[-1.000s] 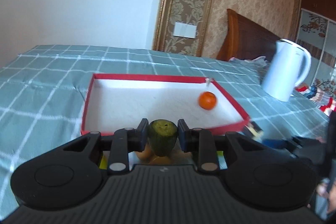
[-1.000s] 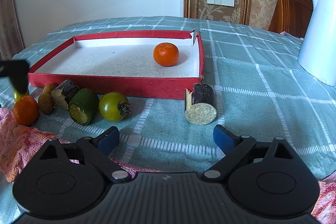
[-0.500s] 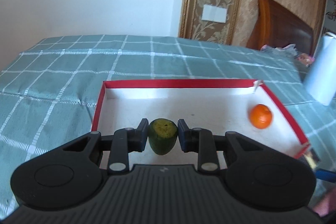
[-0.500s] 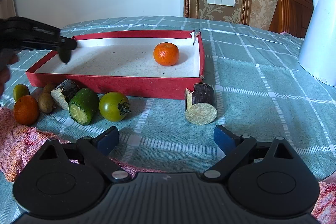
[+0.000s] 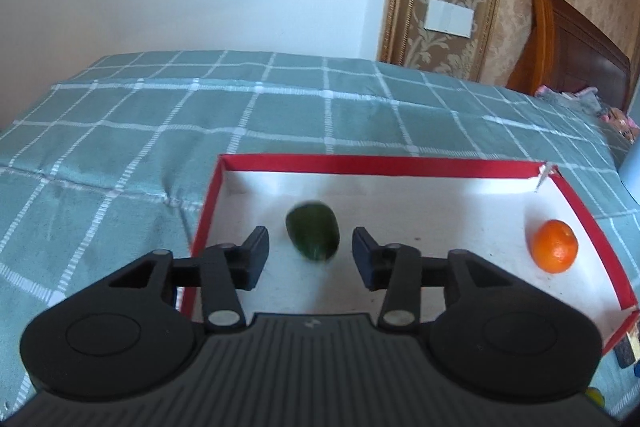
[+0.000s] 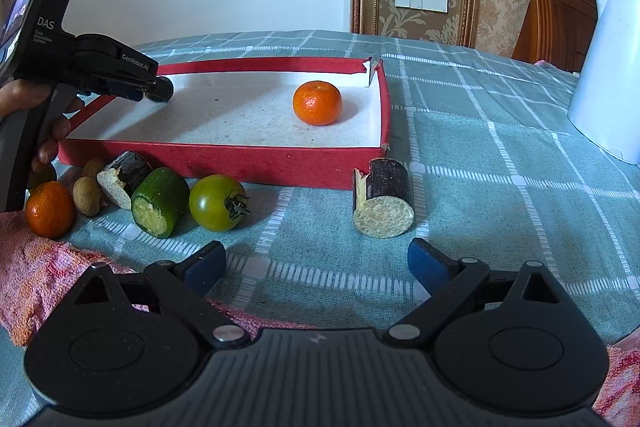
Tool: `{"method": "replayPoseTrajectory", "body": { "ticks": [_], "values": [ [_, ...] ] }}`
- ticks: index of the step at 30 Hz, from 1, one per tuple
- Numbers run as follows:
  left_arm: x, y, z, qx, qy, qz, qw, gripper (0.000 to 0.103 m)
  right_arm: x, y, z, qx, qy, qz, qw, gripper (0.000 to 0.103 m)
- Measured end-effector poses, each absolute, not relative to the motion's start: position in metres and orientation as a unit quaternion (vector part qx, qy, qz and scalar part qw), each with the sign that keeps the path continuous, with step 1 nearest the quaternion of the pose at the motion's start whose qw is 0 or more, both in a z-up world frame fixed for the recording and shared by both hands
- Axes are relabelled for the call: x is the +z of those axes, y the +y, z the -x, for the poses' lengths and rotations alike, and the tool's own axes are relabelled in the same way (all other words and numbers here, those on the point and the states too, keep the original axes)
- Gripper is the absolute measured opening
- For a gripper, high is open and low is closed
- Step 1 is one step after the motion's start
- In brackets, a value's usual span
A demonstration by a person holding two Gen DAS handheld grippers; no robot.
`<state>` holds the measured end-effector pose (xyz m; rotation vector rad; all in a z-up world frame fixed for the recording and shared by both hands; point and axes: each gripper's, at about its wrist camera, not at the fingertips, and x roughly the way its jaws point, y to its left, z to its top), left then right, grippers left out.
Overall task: Organize fruits
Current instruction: 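Carry the lime over the red box and open the left tool, then withdraw the left tool from the box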
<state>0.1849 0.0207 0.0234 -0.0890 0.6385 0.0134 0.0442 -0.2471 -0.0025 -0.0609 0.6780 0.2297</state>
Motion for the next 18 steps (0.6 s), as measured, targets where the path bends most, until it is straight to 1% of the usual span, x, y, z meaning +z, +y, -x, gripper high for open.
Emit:
{"method": "replayPoseTrajectory", "body": {
  "ticks": [4,6,11,13,15,18],
  "values": [
    [0.027,0.026,-0.176,0.012,0.307,0.050,0.950,0.044,-0.003,-0.247,-0.044,0.112,0.332,0.030,0.936,0.099],
    [0.029,0.028,-0.169,0.011,0.303,0.054,0.951,0.046,-0.003,-0.247,-0.044,0.112,0.332,0.030,0.936,0.099],
    [0.040,0.029,-0.142,-0.002,0.285,0.059,0.957,0.048,-0.003,-0.247,-0.044,0.112,0.332,0.030,0.936,0.099],
    [0.045,0.027,-0.123,-0.012,0.271,0.054,0.961,0.051,-0.003,-0.247,-0.044,0.112,0.332,0.030,0.936,0.099],
    [0.050,0.025,-0.100,-0.022,0.258,0.050,0.965,0.060,-0.003,-0.247,-0.044,0.112,0.332,0.030,0.936,0.099],
    [0.053,0.024,-0.064,-0.035,0.236,0.047,0.970,0.067,-0.003,-0.247,-0.044,0.112,0.332,0.030,0.936,0.099]
  ]
}}
